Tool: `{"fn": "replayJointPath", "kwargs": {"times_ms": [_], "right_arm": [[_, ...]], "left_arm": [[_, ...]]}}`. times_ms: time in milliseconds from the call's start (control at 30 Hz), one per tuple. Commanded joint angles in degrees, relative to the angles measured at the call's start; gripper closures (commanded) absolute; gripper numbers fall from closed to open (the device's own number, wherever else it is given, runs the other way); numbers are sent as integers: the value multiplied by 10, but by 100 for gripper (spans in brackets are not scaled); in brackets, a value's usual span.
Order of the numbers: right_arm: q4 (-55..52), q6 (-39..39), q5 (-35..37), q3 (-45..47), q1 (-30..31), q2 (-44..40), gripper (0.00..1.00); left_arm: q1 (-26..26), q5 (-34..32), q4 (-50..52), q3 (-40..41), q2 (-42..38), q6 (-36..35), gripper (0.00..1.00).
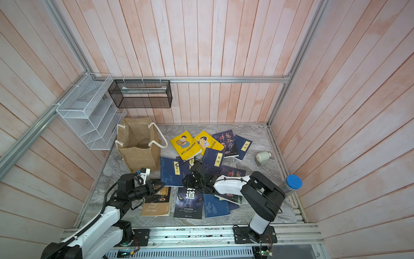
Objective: Put the books into the canvas bag
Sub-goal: Pick up the book from the book.
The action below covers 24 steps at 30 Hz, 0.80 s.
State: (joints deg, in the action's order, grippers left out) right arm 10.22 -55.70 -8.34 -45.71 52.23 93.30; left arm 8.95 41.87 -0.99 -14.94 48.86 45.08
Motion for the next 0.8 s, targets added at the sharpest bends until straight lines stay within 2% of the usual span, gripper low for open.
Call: {"fn": "replayJointPath", "kwargs": {"times_ms": [0, 67, 167, 400, 533, 600, 767], "right_arm": [[-30, 17, 55, 7, -10, -69, 50], [-33, 35, 81, 15, -11, -104, 47], [-20, 63, 96, 25, -15, -142, 44], [66, 146, 27, 33, -25, -197, 38], [179, 125, -43, 71, -46, -212, 34], [225, 109, -83, 82, -65, -216, 28], [240, 124, -108, 67, -74, -237, 25]], "left_arm": [[4, -19, 83, -54, -36, -109, 100], [4, -34, 111, -76, -52, -143, 100], [5, -18, 81, -83, -73, -155, 100], [8, 45, 44, -136, -99, -172, 100], [8, 56, 46, -179, -102, -188, 100], [9, 76, 37, -197, -99, -196, 100], [8, 114, 29, -235, -74, -199, 100]]}}
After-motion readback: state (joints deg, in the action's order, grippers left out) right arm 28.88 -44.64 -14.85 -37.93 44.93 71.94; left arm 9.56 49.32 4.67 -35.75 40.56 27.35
